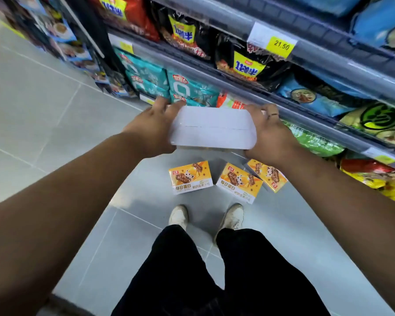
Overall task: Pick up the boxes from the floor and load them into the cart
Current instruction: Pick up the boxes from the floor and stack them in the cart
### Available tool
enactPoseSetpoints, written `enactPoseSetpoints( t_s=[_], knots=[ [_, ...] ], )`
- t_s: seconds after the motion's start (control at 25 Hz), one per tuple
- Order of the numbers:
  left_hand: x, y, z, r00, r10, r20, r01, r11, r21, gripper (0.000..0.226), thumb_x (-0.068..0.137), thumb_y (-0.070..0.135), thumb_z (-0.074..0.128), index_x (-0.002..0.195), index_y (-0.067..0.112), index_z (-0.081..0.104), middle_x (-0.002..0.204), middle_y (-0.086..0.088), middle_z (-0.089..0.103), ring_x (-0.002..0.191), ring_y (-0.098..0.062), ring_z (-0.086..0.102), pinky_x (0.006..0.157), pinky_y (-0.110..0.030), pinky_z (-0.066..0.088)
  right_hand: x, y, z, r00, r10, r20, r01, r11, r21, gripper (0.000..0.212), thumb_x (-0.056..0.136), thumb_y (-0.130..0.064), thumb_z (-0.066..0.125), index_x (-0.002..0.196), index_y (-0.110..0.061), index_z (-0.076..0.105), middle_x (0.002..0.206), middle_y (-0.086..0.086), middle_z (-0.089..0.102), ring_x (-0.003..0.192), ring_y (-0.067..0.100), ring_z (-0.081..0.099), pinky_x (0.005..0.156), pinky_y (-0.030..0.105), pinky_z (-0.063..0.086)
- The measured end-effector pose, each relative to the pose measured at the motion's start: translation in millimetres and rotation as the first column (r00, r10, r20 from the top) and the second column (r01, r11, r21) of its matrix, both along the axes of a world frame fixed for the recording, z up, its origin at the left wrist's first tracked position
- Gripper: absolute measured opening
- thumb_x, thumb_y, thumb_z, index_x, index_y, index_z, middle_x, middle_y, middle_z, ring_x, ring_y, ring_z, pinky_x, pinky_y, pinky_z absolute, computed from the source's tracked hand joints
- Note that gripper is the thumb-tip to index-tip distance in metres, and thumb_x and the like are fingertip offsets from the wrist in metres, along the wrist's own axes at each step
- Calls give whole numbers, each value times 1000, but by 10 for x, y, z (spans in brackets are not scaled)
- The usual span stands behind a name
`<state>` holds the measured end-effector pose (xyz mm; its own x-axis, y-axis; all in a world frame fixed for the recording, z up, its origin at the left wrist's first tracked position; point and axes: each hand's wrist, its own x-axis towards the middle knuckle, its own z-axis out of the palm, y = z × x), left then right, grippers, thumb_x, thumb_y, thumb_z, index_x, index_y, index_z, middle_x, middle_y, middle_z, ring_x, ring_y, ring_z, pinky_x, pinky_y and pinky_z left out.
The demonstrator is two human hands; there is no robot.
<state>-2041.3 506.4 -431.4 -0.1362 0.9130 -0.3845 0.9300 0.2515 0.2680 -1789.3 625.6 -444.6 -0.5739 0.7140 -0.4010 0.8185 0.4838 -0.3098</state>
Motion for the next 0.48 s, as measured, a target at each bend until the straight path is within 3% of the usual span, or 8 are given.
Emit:
enactPoseSetpoints(
  t_s=[0.12,0.2,0.36,0.48],
  knots=[
    [135,93,616,994,-93,52,91,995,41,101,68,31,80,149,25,21,136,-11,33,115,-38,51,95,-42,45,250,-86,677,990,-141,-15,141,989,40,92,67,-21,77,142,-36,25,140,16,21,87,41,59,70,34,46],
    [223,128,973,986,-149,69,144,987,68,100,70,30,81,150,27,21,141,-10,28,116,-38,51,95,-40,44,410,-209,1018,971,-238,-14,238,971,29,96,65,-23,78,140,-41,21,140,18,19,86,43,60,70,34,47],
    [398,294,1520,968,-199,154,186,978,97,93,71,31,81,147,35,27,138,-8,24,109,-31,54,92,-33,44,785,-464,1530,908,-394,-143,399,917,9,94,64,-34,80,138,-46,23,142,10,26,120,40,45,84,43,51],
    [659,412,1817,928,-272,255,235,958,164,84,74,22,79,144,31,34,128,-7,31,109,-26,50,91,-24,38,1176,-773,1882,832,-511,-217,523,852,-5,93,65,-35,85,140,-44,30,141,7,28,119,34,45,89,41,49]
  ],
)
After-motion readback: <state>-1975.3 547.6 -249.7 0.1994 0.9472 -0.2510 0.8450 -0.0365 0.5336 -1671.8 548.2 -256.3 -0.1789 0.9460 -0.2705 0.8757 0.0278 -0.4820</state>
